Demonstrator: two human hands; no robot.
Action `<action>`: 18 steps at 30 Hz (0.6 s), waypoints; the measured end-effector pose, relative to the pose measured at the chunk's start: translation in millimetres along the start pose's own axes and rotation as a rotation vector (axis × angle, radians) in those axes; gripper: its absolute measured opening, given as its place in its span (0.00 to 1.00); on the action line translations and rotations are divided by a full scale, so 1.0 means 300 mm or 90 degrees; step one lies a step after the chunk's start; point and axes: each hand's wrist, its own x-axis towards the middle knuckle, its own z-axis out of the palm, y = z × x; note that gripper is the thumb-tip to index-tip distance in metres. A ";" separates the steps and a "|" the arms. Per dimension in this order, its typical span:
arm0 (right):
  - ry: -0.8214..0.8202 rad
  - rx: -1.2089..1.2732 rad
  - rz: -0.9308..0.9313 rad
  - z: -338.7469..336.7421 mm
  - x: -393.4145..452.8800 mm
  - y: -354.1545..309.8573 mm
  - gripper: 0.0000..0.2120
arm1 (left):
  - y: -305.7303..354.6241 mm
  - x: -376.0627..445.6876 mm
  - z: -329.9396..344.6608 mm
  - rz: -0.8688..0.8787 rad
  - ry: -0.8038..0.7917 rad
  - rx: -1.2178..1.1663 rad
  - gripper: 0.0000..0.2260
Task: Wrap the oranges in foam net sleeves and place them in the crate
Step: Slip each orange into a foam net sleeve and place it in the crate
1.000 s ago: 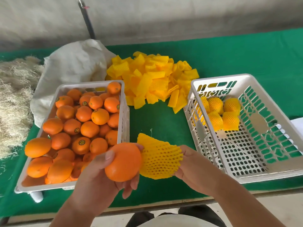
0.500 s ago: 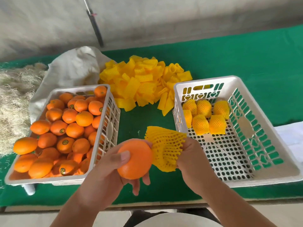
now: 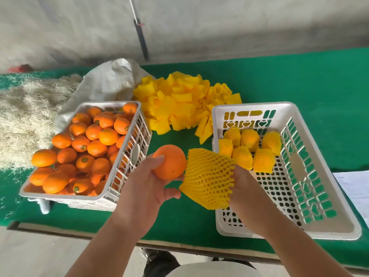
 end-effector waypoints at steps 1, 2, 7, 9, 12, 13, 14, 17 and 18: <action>-0.008 0.007 -0.007 0.002 -0.001 -0.006 0.10 | 0.000 -0.003 0.007 0.005 -0.004 0.007 0.11; -0.014 0.012 -0.016 0.005 0.000 -0.012 0.11 | 0.002 -0.005 0.010 0.013 -0.005 0.018 0.10; -0.021 -0.050 -0.087 0.015 0.000 -0.025 0.16 | 0.028 -0.024 -0.012 0.040 0.030 0.168 0.22; -0.001 -0.097 -0.117 0.019 -0.002 -0.032 0.17 | 0.026 -0.029 -0.017 0.046 0.039 0.242 0.29; 0.019 -0.130 -0.156 0.028 -0.011 -0.038 0.14 | 0.016 -0.037 -0.019 0.044 0.061 0.305 0.33; 0.019 -0.137 -0.165 0.032 -0.015 -0.040 0.12 | 0.017 -0.038 -0.020 0.045 0.066 0.320 0.34; 0.017 -0.141 -0.173 0.036 -0.017 -0.044 0.11 | 0.021 -0.036 -0.020 0.049 0.068 0.334 0.36; 0.014 -0.143 -0.201 0.052 -0.011 -0.065 0.12 | 0.045 -0.027 -0.019 0.076 0.069 0.375 0.40; 0.015 -0.146 -0.208 0.057 -0.006 -0.075 0.13 | 0.052 -0.021 -0.021 0.083 0.068 0.384 0.40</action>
